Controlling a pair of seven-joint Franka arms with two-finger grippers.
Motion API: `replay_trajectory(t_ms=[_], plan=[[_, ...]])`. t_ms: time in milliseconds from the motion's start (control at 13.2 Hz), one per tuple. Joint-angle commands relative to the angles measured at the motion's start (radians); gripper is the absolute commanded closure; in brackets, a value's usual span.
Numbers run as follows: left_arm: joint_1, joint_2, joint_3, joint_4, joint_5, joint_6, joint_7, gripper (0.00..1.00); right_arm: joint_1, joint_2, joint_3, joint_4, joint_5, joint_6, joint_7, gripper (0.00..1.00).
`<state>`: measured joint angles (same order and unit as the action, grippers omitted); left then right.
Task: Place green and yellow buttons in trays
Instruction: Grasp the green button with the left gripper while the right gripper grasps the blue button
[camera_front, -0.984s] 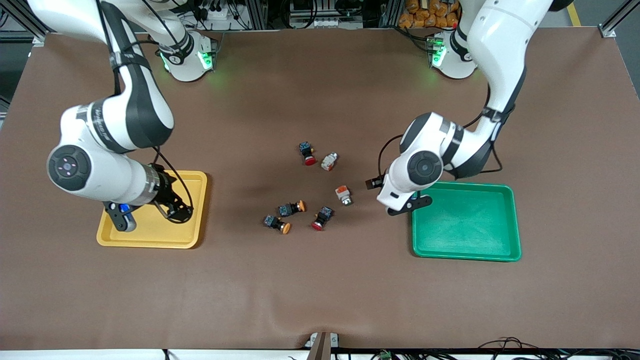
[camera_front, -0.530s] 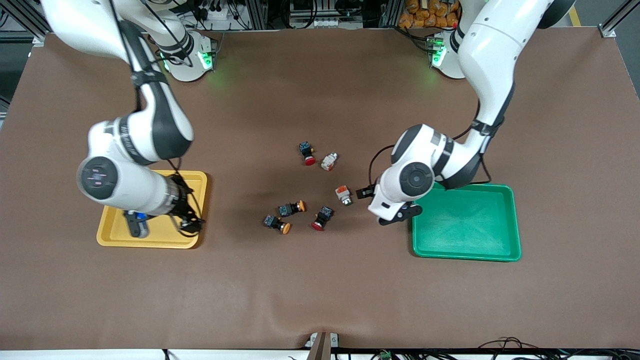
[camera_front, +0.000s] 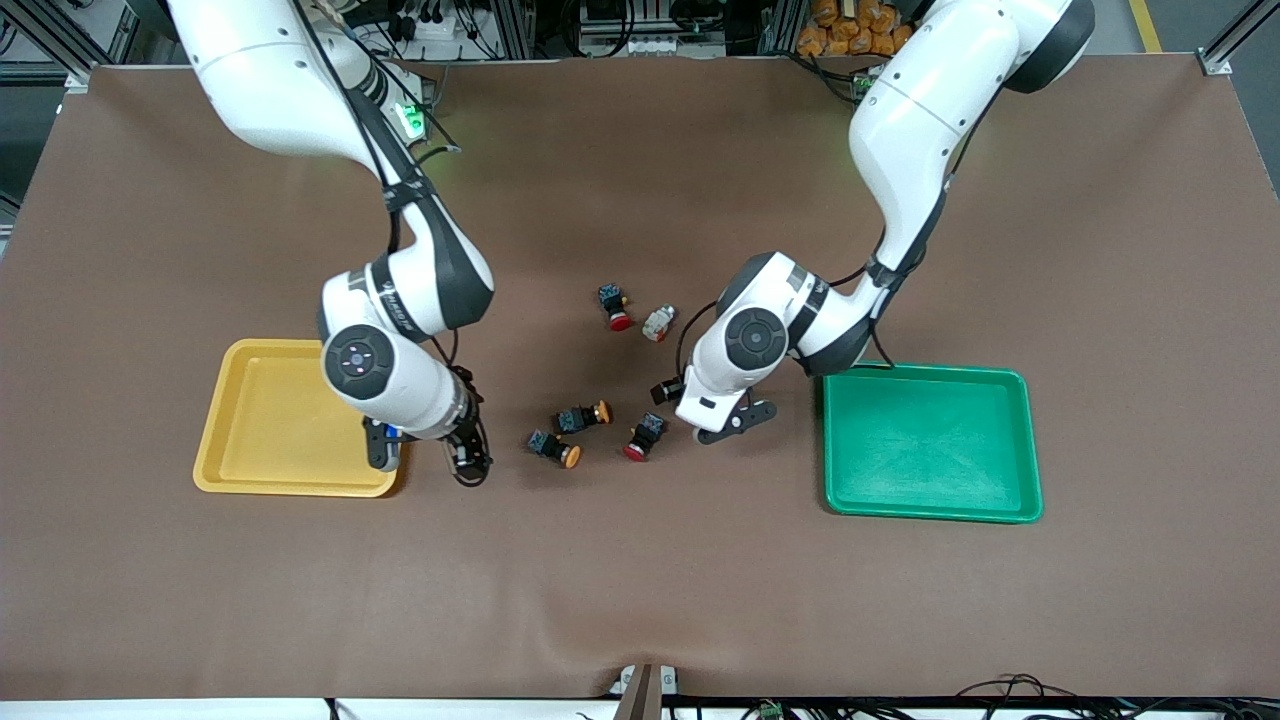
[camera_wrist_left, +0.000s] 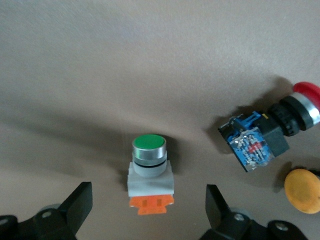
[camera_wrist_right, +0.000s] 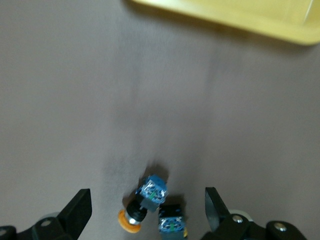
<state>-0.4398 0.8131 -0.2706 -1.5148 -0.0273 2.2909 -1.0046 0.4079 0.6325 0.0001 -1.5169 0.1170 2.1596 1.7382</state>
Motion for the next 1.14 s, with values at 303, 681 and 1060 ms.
replay_trajectory(t_ms=[303,681,1060], plan=[[-0.030,0.047,0.019,0.027,0.030,0.028,-0.018,0.51,0.038,0.073,-0.006,0.012,0.075,0.115,0.027,0.00],[-0.023,0.034,0.019,0.030,0.032,0.027,-0.074,1.00,0.068,0.142,-0.006,0.011,0.072,0.197,0.066,0.03],[0.065,-0.110,0.074,0.027,0.075,-0.042,0.016,1.00,0.075,0.173,-0.006,0.003,0.066,0.236,0.066,0.21]])
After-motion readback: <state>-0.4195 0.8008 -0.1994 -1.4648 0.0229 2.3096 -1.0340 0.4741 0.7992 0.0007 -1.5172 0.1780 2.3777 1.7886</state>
